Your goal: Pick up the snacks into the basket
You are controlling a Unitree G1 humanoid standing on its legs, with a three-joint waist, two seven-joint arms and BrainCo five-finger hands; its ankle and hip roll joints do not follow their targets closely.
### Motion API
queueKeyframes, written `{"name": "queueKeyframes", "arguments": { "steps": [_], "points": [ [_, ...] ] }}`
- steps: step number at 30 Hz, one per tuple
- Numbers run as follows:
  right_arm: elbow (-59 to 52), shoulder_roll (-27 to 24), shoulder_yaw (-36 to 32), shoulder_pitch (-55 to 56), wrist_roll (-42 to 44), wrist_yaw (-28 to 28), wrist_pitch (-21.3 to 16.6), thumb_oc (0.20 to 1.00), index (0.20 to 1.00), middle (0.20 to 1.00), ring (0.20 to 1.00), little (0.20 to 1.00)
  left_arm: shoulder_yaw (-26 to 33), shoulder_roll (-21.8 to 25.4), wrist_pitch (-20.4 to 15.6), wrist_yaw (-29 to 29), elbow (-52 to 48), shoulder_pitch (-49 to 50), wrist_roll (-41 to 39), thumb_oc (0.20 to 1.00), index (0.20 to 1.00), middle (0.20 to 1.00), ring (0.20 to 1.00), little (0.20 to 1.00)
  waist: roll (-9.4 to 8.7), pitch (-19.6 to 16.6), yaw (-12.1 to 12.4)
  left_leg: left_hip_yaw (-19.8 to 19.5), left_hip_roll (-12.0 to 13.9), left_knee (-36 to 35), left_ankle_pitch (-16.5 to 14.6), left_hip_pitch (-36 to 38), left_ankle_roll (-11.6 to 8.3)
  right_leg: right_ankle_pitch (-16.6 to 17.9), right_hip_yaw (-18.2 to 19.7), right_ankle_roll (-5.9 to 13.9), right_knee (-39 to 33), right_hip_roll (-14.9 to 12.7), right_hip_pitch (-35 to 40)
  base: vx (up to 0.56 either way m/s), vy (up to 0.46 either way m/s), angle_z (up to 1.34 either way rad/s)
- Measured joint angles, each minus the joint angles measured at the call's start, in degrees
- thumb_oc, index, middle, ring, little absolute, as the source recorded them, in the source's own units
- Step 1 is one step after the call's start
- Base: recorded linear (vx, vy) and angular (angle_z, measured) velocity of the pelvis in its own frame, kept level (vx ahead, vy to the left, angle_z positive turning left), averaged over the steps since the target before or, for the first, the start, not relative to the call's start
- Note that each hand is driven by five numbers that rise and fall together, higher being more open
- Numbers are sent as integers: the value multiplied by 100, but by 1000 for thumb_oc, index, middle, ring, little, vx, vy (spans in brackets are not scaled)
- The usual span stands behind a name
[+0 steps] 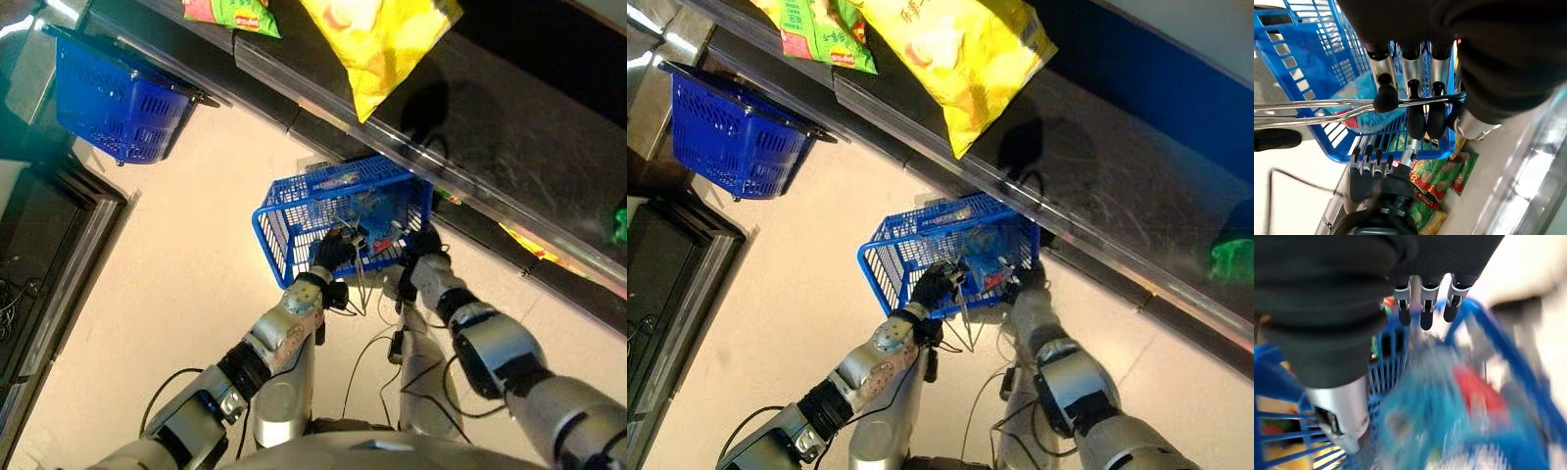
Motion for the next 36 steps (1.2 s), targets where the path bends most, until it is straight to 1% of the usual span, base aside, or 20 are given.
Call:
{"name": "queueKeyframes", "arguments": {
  "steps": [1, 2, 5, 8, 12, 13, 17, 18, 19, 20, 21, 22, 23, 24, 27, 28, 29, 30, 33, 36],
  "points": [
    [-18, -135, 300, -53, -718, -34, 153, 1000, 1000, 1000, 1000, 1000, 12, 15, -1, 2, -92, 3, -2, 200, 200, 200, 200, 200, -1, 1, 19, -2, 0, -8, 0, 0, 0, 0, -8, 0, 5, -1, -3, 0, 0, 0],
    [-27, -197, 583, -32, -1132, -28, 242, 1000, 1000, 1000, 1000, 1000, 22, 13, -2, 3, -122, -27, -1, 200, 200, 200, 200, 200, -3, 3, 18, -2, 0, -13, 0, -1, 0, 0, -10, 1, 5, -2, -6, 0, 0, 0],
    [-241, -240, 828, -15, -1999, 72, 373, 1000, 1000, 1000, 1000, 1000, 52, -18, -3, 4, -122, -174, 9, 200, 200, 200, 200, 200, -6, 4, -3, -2, 0, -15, 0, -1, 0, -2, -10, 1, 4, 0, -6, 0, 0, 0],
    [-664, -247, 821, 353, -2310, 87, 391, 1000, 1000, 1000, 1000, 1000, 273, -53, -6, 17, -114, -160, 131, 200, 200, 200, 200, 200, -25, 16, -27, -3, 4, -15, 0, 1, 0, -5, -14, 1, 15, 4, -6, 0, 0, 0],
    [-1309, -231, 729, 1247, -2368, 92, 398, 1000, 1000, 1000, 1000, 1000, 847, -46, -22, 105, 42, 32, 533, 200, 200, 200, 200, 200, -80, 51, -76, 4, 7, -10, 0, 77, 0, -11, -9, -2, 49, 4, 59, 38, 14, 0],
    [-1674, -207, 667, 1640, -2380, 91, 361, 1000, 1000, 1000, 1000, 1000, 1207, -56, -68, 191, 386, 128, 791, 200, 200, 200, 200, 200, -189, 116, -170, 8, 7, -16, 0, 227, 0, -18, -8, 2, 50, 3, 207, 49, 12, 1],
    [-1654, -162, 307, 2283, -2410, 168, 300, 1000, 1000, 1000, 1000, 1000, 1906, 119, -43, 360, 1524, 343, 1351, 200, 200, 200, 200, 200, -435, 152, -316, 15, 11, -95, -12, 779, -9, -67, -16, 10, 40, 6, 733, 105, 52, 1],
    [-1678, -189, 111, 2550, -2490, 199, 299, 1000, 1000, 1000, 1000, 1000, 2172, 113, -39, 362, 2118, 431, 1675, 200, 200, 200, 200, 200, -506, 153, -333, 36, 7, -115, -24, 1070, -13, -84, -14, 21, 37, -2, 1016, 86, 42, 2],
    [-1685, -164, 78, 2620, -2510, 199, 299, 1000, 1000, 1000, 1000, 1000, 2223, 106, 14, 374, 2251, 494, 1702, 200, 200, 200, 200, 200, -552, 124, -336, 34, 7, -117, -28, 1172, -16, -127, -14, 51, 38, -4, 1110, 142, 92, -3],
    [-1658, -165, -2, 2832, -2558, 200, 292, 1000, 1000, 1000, 1000, 1000, 2290, 250, 55, 421, 2308, 718, 1919, 200, 200, 200, 200, 200, -660, 58, -338, 35, 30, -119, -90, 1317, -45, -159, -2, 48, 3, 17, 1255, 97, 68, -3],
    [-1655, -174, -22, 2902, -2569, 203, 292, 1000, 1000, 1000, 1000, 1000, 2296, 337, 53, 426, 2386, 796, 2034, 200, 200, 200, 200, 200, -692, 41, -331, 33, 38, -118, -117, 1359, -77, -167, 5, 35, 2, 26, 1301, 191, 120, 2],
    [-1665, -136, -282, 3017, -2569, 220, 298, 1000, 1000, 1000, 1000, 1000, 2493, 259, 55, 428, 2980, 760, 2340, 200, 200, 200, 200, 200, -752, 5, -328, 38, 33, -119, -160, 1489, -43, -184, 11, 8, 8, 22, 1439, 91, 53, 2],
    [-1654, -100, -316, 3136, -2568, 224, 300, 1000, 1000, 1000, 1000, 1000, 2553, 240, 155, 472, 3185, 786, 2381, 200, 200, 200, 200, 200, -819, -41, -340, 43, 26, -120, -169, 1540, -39, -183, 30, 11, 8, 12, 1470, 187, 118, -10],
    [-1677, -10, -434, 3268, -2560, 257, 294, 1000, 1000, 1000, 1000, 1000, 2723, 238, 197, 475, 3731, 833, 2605, 200, 200, 200, 200, 200, -956, -194, -344, 124, 21, -123, -198, 1598, -22, -182, 154, 13, 6, 5, 1485, 94, 66, -20],
    [-1888, 121, -674, 3666, -2493, 321, 275, 1000, 1000, 1000, 1000, 1000, 3109, 166, 290, 480, 4537, 917, 2833, 200, 200, 200, 200, 200, -1156, -530, -371, 245, -2, -126, -251, 1696, -1, -174, 302, 27, 3, -22, 1504, 99, 98, -22],
    [-1938, 201, -792, 3783, -2477, 369, 267, 1000, 1000, 1000, 1000, 1000, 3297, 143, 280, 473, 4775, 944, 2871, 200, 200, 200, 200, 200, -1182, -662, -345, 331, 4, -129, -281, 1738, 17, -162, 322, 46, 3, -31, 1525, 39, 60, -28],
    [-1965, 233, -778, 4001, -2416, 425, 258, 1000, 1000, 1000, 1000, 1000, 3401, 185, 353, 468, 5050, 1100, 3057, 200, 200, 200, 200, 200, -1228, -963, -375, 386, -8, -129, -330, 1746, 10, -158, 416, 41, 8, -46, 1457, 39, 60, -32],
    [-2055, 241, -820, 4116, -2372, 447, 246, 1000, 1000, 1000, 1000, 1000, 3471, 194, 342, 430, 5272, 1158, 3185, 200, 200, 200, 200, 200, -1248, -1097, -430, 483, -3, -128, -353, 1763, 15, -143, 472, 56, 38, -50, 1426, 50, 23, -38],
    [-2308, 292, -1058, 4346, -2154, 513, 180, 1000, 1000, 1000, 1000, 1000, 3883, 216, 408, 369, 5509, 1388, 3285, 200, 200, 200, 200, 200, -1250, -1307, -490, 723, 75, -131, -451, 1949, 24, -142, 743, 60, 165, -46, 1401, 45, -71, -51],
    [-2772, 267, -1109, 4521, -1983, 571, 150, 1000, 1000, 1000, 1000, 1000, 3905, 259, 428, 329, 5500, 1424, 3449, 200, 200, 200, 200, 200, -1226, -1364, -501, 895, 222, -157, -478, 2064, 16, -90, 768, 45, 340, -5, 1291, 24, -154, -41]
  ]
}}
